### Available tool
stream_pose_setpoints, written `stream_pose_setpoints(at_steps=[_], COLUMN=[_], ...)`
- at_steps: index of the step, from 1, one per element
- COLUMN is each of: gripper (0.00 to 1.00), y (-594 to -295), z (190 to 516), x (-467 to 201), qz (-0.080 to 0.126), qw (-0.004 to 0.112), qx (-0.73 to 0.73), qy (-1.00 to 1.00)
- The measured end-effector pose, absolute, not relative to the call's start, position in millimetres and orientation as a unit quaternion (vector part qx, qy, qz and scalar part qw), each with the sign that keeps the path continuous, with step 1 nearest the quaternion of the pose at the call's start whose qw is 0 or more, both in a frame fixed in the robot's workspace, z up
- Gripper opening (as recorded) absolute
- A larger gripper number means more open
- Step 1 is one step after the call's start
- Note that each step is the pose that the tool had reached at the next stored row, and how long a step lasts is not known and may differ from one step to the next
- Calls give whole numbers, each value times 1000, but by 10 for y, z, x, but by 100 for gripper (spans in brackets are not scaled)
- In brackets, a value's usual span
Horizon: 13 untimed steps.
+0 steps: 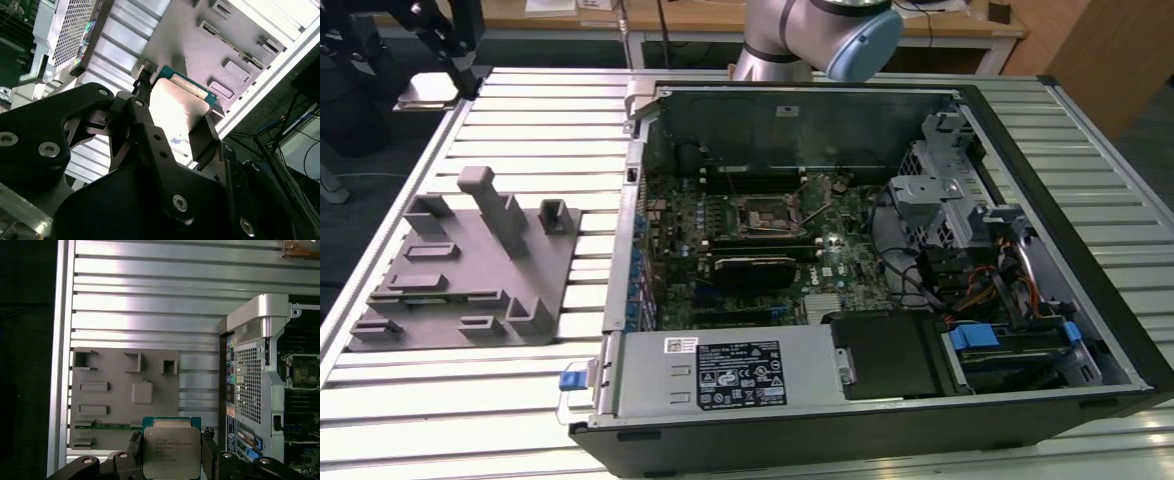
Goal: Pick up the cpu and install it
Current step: 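Pick up the cpu and move it towards the insertion slot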
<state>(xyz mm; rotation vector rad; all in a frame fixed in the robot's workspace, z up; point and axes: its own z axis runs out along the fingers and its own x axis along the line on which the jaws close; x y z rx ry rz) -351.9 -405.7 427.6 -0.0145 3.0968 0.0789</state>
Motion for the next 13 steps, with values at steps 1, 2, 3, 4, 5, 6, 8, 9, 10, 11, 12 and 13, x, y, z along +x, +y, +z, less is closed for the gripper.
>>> stream_pose_setpoints(at_steps=[1, 2, 3, 4, 5, 6, 8, 9, 10, 11, 12, 13], gripper=[55, 55, 55, 55, 55, 55, 55, 55, 55, 55, 55, 55], y=[-4057, -4057, -4057, -4057, -4057, -4057, -4057, -4057, -4057, -4057, -4057, -4057], z=[4276, 4276, 4276, 4276, 4276, 4276, 4276, 4276, 4276, 4276, 4276, 4276], x=[-3505, -3493, -3484, -3475, -3466, -3453, -3422, -3407, -3394, -3378, -3364, -3350], qz=[25, 25, 25, 25, 25, 25, 24, 24, 24, 24, 24, 24], qw=[22, 22, 22, 22, 22, 22, 22, 22, 22, 22, 22, 22], qx=[-5, -5, -5, -5, -5, -5, -5, -5, -5, -5, -5, -5], qy=[999, 999, 999, 999, 999, 999, 999, 999, 999, 999, 999, 999])
